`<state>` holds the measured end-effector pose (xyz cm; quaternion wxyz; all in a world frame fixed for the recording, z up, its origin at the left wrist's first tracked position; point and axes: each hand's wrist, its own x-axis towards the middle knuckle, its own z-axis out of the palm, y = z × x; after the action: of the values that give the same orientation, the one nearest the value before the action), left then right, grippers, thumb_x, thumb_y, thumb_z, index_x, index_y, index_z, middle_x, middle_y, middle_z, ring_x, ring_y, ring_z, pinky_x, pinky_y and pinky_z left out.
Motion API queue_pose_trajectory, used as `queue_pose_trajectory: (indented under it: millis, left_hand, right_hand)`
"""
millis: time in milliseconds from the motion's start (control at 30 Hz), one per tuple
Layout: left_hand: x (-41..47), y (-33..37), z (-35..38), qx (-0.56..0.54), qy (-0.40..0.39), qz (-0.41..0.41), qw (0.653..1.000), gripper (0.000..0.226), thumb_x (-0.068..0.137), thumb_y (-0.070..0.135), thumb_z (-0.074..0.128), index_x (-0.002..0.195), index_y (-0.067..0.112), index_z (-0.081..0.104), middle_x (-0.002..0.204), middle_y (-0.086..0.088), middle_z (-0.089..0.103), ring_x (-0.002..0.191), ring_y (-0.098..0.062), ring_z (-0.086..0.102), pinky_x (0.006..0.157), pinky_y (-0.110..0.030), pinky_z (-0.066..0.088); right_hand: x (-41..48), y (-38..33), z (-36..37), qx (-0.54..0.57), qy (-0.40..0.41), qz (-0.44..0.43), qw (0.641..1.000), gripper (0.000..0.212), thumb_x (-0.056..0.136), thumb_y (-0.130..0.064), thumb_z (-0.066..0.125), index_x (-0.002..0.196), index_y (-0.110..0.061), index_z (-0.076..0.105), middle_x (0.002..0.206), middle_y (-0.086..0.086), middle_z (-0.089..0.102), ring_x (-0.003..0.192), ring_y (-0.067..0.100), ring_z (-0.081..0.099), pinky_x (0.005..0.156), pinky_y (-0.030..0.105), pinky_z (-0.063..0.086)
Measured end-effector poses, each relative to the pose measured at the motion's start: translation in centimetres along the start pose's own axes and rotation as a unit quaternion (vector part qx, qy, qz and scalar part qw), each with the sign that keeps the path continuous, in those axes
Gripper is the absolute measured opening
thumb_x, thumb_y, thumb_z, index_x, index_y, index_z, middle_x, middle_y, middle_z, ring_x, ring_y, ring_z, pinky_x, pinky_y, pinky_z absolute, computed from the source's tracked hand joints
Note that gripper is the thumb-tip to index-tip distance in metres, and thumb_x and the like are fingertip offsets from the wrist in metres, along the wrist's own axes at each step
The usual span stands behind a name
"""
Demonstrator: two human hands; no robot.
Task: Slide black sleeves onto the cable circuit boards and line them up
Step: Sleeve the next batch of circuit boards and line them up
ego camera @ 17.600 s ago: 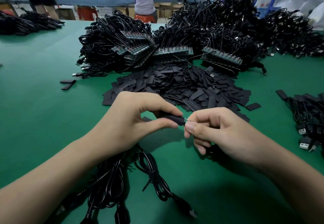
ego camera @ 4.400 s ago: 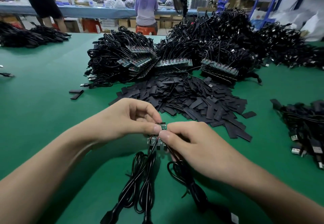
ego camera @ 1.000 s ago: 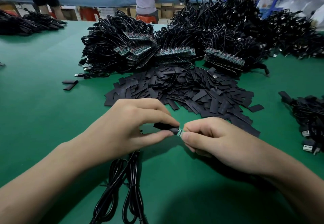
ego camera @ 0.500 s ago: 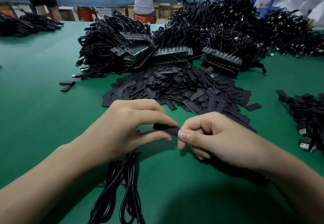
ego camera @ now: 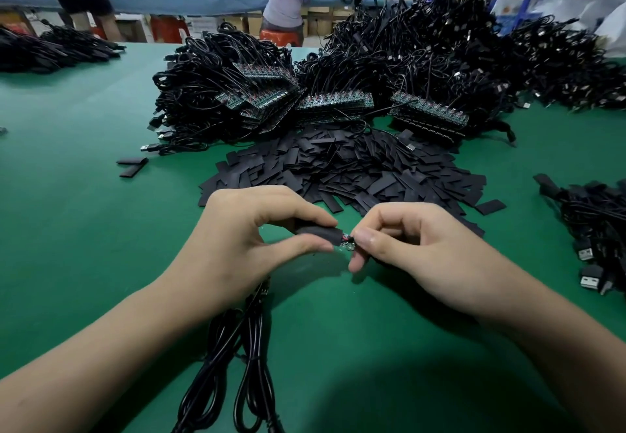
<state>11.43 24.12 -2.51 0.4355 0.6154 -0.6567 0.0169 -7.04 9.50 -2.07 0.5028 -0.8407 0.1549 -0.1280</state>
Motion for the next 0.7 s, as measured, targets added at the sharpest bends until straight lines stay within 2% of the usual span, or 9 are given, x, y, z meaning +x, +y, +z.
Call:
queue_pose_trajectory:
  millis: [100, 233, 367, 433, 500, 633, 700]
  left_hand:
    - [-0.1, 0.0, 0.1, -0.015, 0.004, -0.008, 1.0, 0.019, 0.079, 0.027, 0.082, 0.097, 0.021, 0.08, 0.09, 0.013, 0.075, 0.084, -0.006, 0.071, 0.081, -0.016, 0.051]
    - [-0.2, -0.1, 0.3, -0.011, -0.016, -0.001, 1.0, 0.019, 0.081, 0.026, 0.082, 0.099, 0.019, 0.08, 0.091, 0.013, 0.074, 0.084, -0.004, 0.071, 0.081, -0.015, 0.051]
    - [-0.3, -0.1, 0.3, -0.012, -0.032, 0.005, 0.999, 0.019, 0.084, 0.026, 0.08, 0.102, 0.021, 0.081, 0.092, 0.012, 0.074, 0.085, -0.003, 0.071, 0.081, -0.019, 0.053]
    - [-0.2, -0.1, 0.4, -0.014, -0.024, 0.003, 1.0, 0.017, 0.085, 0.025, 0.08, 0.101, 0.021, 0.081, 0.092, 0.013, 0.075, 0.086, -0.004, 0.071, 0.081, -0.018, 0.052]
    - [-0.1, -0.1, 0.4, -0.023, -0.016, -0.006, 1.0, 0.016, 0.084, 0.024, 0.08, 0.1, 0.02, 0.081, 0.092, 0.013, 0.075, 0.086, -0.004, 0.071, 0.081, -0.017, 0.052]
    - [-0.1, 0.0, 0.3, -0.039, -0.007, -0.028, 0.999, 0.017, 0.082, 0.026, 0.08, 0.099, 0.021, 0.08, 0.091, 0.012, 0.075, 0.087, -0.007, 0.072, 0.081, -0.018, 0.053]
    - [-0.1, 0.0, 0.4, -0.039, -0.009, -0.029, 0.999, 0.018, 0.082, 0.026, 0.08, 0.099, 0.021, 0.08, 0.09, 0.012, 0.076, 0.086, -0.006, 0.072, 0.081, -0.02, 0.054]
  right_hand:
    - [0.0, 0.0, 0.4, -0.021, 0.021, 0.006, 1.0, 0.024, 0.103, -0.028, 0.06, 0.082, -0.023, 0.069, 0.08, -0.007, 0.077, 0.064, -0.003, 0.057, 0.068, 0.019, 0.039]
    - [0.0, 0.1, 1.0, -0.038, 0.043, -0.003, 0.998, 0.018, 0.099, -0.035, 0.061, 0.085, -0.027, 0.069, 0.077, -0.006, 0.076, 0.072, 0.006, 0.066, 0.082, 0.044, 0.05]
    - [0.1, 0.0, 1.4, -0.041, 0.058, -0.005, 0.997, 0.016, 0.097, -0.036, 0.061, 0.085, -0.029, 0.069, 0.075, -0.007, 0.076, 0.072, 0.017, 0.068, 0.087, 0.051, 0.052]
    - [0.0, 0.0, 1.4, -0.053, 0.07, -0.008, 0.996, 0.015, 0.096, -0.037, 0.062, 0.086, -0.03, 0.07, 0.075, -0.01, 0.076, 0.072, 0.028, 0.066, 0.083, 0.051, 0.053]
    - [0.0, -0.1, 1.4, -0.067, 0.08, -0.01, 0.994, 0.015, 0.098, -0.035, 0.063, 0.086, -0.031, 0.071, 0.075, -0.012, 0.076, 0.07, 0.032, 0.064, 0.079, 0.049, 0.052]
    - [0.0, -0.2, 1.4, -0.076, 0.099, -0.001, 0.992, 0.018, 0.098, -0.032, 0.066, 0.081, -0.029, 0.072, 0.072, -0.014, 0.075, 0.069, 0.024, 0.066, 0.075, 0.037, 0.05]
    - [-0.1, -0.3, 1.6, -0.077, 0.113, -0.002, 0.991, 0.02, 0.097, -0.031, 0.066, 0.078, -0.028, 0.072, 0.07, -0.014, 0.075, 0.06, 0.014, 0.064, 0.065, 0.024, 0.047]
